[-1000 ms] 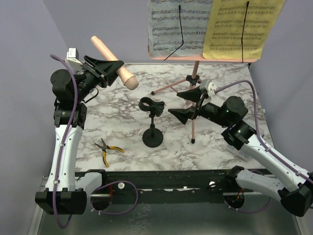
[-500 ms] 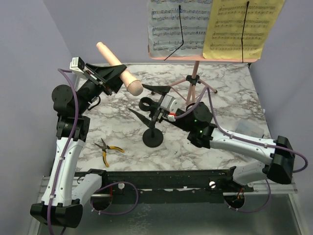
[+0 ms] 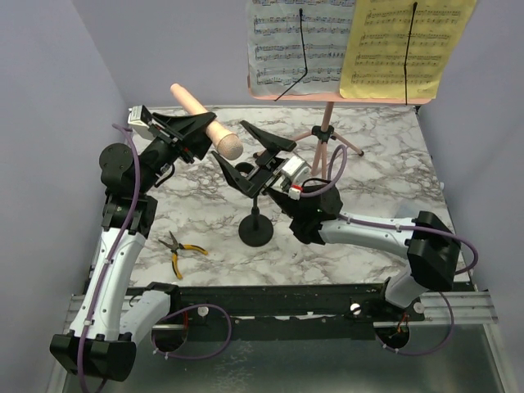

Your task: Set up the instrument practice props

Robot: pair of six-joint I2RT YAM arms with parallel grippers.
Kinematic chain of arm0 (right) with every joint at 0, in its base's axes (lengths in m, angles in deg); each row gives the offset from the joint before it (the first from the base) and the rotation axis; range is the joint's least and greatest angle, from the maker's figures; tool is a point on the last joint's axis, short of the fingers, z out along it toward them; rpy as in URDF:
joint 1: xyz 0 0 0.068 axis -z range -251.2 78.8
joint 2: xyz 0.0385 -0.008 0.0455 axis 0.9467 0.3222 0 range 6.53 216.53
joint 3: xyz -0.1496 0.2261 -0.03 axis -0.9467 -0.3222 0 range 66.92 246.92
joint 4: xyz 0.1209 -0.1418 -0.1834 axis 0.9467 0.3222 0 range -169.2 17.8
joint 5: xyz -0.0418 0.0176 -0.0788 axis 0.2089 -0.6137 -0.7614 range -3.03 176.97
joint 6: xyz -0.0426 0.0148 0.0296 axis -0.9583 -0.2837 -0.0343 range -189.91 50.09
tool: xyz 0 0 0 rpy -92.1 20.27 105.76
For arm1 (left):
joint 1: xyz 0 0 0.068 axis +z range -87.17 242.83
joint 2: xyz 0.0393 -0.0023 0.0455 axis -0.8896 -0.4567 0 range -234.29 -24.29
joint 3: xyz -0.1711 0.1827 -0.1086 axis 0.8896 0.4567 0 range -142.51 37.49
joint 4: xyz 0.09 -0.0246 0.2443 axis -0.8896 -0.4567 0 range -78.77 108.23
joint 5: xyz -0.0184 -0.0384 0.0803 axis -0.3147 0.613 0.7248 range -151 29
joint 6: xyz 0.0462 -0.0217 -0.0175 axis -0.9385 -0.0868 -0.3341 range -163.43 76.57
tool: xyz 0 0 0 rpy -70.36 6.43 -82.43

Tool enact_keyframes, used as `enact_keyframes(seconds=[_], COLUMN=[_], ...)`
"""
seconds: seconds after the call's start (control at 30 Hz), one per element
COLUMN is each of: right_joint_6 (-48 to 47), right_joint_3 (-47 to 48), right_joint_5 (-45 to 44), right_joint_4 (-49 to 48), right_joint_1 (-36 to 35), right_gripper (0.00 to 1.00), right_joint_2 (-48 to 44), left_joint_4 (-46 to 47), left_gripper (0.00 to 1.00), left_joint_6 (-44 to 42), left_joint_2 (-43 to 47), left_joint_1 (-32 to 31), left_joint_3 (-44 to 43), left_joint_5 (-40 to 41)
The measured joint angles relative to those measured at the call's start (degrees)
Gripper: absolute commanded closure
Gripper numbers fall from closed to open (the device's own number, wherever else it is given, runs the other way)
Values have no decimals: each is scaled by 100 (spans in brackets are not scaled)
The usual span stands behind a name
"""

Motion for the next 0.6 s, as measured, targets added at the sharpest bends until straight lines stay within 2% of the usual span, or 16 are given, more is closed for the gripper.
enact_keyframes(seconds=[0.1, 0.17, 0.23, 0.4, 0.47, 0.57, 0.6], right_joint_6=[-24, -63, -116, -262, -291, -315, -308], right_joint_3=[197, 313, 407, 570, 575, 575, 575], right_joint_5=[33, 70, 94, 155, 155, 131, 105], right_joint_4=[-195, -275, -302, -315, -317, -308, -282], right_joint_1=[0, 0, 0, -42, -42, -50, -57], right_gripper=[16, 21, 33, 78, 99, 100, 100], right_joint_2=[190, 280, 337, 442, 444, 442, 433], left_joint_4=[9, 15, 44, 90, 101, 125, 138], left_gripper=[100, 100, 100, 99, 77, 37, 28], left_joint_6=[11, 17, 33, 90, 85, 22, -35], left_joint_2=[0, 0, 0, 0, 4, 15, 26], left_joint_1=[-39, -68, -81, -107, -111, -118, -118], left_joint_3=[0, 2, 11, 66, 66, 76, 101], left_joint_5=[42, 57, 83, 173, 197, 199, 199])
